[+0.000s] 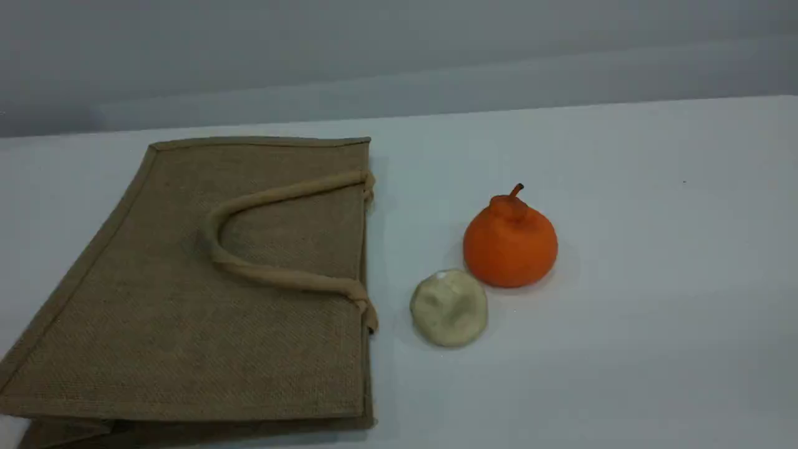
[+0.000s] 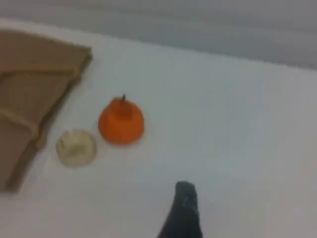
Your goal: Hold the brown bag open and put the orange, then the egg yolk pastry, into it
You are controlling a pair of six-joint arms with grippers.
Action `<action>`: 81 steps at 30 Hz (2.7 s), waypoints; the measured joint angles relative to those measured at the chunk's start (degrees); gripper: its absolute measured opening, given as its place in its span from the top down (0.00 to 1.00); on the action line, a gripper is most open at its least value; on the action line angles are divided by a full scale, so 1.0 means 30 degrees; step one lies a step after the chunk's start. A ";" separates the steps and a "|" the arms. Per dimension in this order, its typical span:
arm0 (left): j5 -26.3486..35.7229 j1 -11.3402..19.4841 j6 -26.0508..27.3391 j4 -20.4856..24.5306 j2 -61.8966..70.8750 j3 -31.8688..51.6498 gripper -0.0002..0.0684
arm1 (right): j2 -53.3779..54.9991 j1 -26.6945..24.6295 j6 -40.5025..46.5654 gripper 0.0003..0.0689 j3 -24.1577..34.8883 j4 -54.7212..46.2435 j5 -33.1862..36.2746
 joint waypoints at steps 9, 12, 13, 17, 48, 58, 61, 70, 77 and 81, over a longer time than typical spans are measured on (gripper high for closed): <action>-0.1815 0.0000 -0.1249 0.0065 0.6496 -0.4151 0.25 | 0.5881 0.0000 0.0278 0.20 -0.4301 0.0000 -0.1645; -0.1782 0.0000 -0.1336 0.0065 0.8875 -0.5571 0.25 | 0.8022 0.0000 0.0278 0.20 -0.5797 0.0018 -0.1621; -0.1755 0.0000 -0.1336 0.0065 0.9711 -0.6017 0.25 | 0.8745 0.0000 0.0278 0.20 -0.6295 0.0037 -0.1621; -0.1623 0.0000 -0.1336 0.0027 1.2680 -0.7343 0.25 | 1.1347 0.0000 0.0295 0.20 -0.7966 0.0119 -0.1621; -0.3197 -0.0006 -0.2911 -0.0406 2.7847 -1.2829 0.25 | 2.2112 0.0000 0.0274 0.20 -1.1126 -0.0254 -0.3327; -0.4871 -0.0861 -0.2893 -0.1049 3.0717 -1.2829 0.25 | 2.2619 0.0000 0.0274 0.20 -1.1126 -0.0235 -0.3713; -0.5290 -0.1344 -0.3005 -0.1139 3.1634 -1.2836 0.25 | 2.2619 0.0000 0.0274 0.20 -1.1126 -0.0235 -0.3738; -0.5932 -0.2806 -0.3460 -0.1963 3.4298 -1.3874 0.25 | 2.2619 0.0000 0.0274 0.20 -1.1126 -0.0174 -0.3704; -0.5693 -0.3322 -0.3837 -0.2174 3.6050 -1.5354 0.25 | 2.2619 0.0000 0.0274 0.20 -1.1126 -0.0207 -0.3624; -0.5727 -0.3322 -0.3873 -0.2096 3.6663 -1.5501 0.25 | 2.2619 0.0000 0.0274 0.20 -1.1126 -0.0228 -0.3624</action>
